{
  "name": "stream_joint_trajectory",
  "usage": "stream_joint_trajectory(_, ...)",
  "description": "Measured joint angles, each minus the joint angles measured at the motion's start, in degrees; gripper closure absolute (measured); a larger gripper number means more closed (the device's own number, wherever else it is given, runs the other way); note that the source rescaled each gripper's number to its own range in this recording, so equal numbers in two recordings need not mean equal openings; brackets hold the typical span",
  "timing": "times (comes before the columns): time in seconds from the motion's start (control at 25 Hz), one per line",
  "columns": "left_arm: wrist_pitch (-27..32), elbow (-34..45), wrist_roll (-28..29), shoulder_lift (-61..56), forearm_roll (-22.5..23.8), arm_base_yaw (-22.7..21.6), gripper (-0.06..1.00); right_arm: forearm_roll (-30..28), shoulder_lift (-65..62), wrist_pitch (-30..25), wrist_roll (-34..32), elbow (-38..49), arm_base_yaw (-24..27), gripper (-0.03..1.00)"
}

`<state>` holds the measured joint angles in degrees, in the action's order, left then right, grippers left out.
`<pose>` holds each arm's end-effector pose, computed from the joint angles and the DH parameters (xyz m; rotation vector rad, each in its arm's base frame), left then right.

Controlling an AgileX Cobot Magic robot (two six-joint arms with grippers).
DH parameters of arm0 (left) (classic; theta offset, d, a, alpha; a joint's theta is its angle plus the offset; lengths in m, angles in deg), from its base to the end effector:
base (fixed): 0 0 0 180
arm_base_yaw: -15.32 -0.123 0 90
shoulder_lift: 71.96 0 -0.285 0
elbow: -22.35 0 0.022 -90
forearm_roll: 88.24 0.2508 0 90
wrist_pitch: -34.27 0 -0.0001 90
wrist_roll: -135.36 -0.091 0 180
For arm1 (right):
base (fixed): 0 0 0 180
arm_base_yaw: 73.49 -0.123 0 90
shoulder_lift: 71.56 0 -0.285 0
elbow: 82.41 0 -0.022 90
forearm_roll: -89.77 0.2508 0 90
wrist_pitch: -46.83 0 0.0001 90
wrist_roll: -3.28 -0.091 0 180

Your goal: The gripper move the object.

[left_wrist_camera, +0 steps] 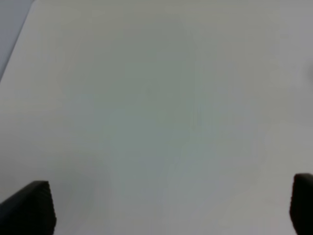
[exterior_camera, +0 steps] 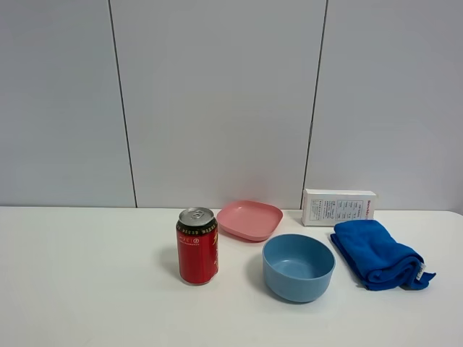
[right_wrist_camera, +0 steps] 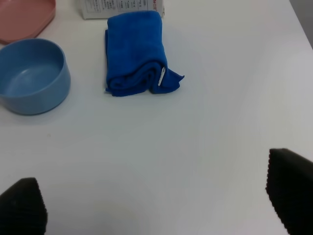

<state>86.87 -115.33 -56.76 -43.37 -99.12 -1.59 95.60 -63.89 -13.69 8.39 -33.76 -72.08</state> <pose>0.0566 0.0029 0.3131 -0.1262 2.1366 0.0670 -0.0048 0.0082 0.2776 -0.0702 2.0342 0.0502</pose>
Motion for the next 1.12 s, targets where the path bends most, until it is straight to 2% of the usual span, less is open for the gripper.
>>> stream_joint_trajectory(0.28,3.9,0.2,1.9,-9.8,0.0,0.0,-0.06,0.0,0.0,0.0,0.0,0.0,0.0,-0.03)
stream_joint_trajectory(0.44,4.4,3.4,2.3,-13.3,-0.5,0.0,-0.06,0.0,0.0,0.0,0.0,0.0,0.0,-0.03)
stream_joint_trajectory(0.72,7.7,5.7,2.7,-16.1,-0.9,0.0,-0.06,0.0,0.0,0.0,0.0,0.0,0.0,-0.03)
stream_joint_trajectory(1.12,8.0,5.8,3.1,-18.2,-0.8,0.1,-0.06,0.0,0.0,0.0,0.0,0.0,0.0,-0.03)
